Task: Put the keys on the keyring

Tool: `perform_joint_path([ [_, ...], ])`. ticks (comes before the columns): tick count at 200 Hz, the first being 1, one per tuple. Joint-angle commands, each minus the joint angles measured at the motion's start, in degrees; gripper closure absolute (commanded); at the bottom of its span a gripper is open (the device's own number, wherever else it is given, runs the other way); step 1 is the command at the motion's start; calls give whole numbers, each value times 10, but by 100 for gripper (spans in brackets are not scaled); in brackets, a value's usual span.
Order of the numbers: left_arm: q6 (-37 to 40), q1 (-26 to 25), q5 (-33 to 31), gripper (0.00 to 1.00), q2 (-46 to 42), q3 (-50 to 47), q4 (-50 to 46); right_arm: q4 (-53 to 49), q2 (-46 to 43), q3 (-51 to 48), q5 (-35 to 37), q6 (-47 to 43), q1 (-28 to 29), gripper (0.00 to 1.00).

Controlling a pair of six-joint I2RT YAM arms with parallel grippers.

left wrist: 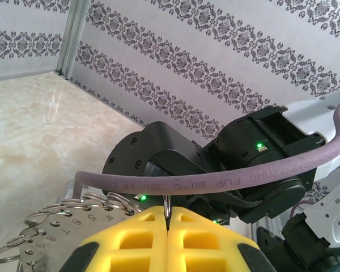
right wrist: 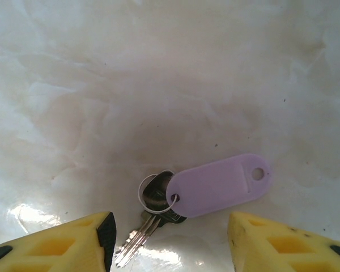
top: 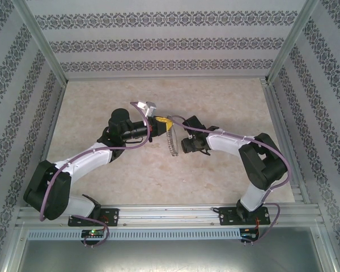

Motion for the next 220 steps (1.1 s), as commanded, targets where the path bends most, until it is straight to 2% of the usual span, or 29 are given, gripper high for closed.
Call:
perform_joint_path([
  [1,13,-9,-1,100,-20,10,11,-22,13,17,19,-13,4,45],
  [37,13,-8,-2,100,-20,10,10,-28,28,27,28,-15,-1,46],
  [148,11,-9,-3,100,-15,10,14,-7,15,47,25,1,-56,59],
  [220,6,-9,-2,100,-19,9,19,-9,-9,11,-5,-31,-31,58],
])
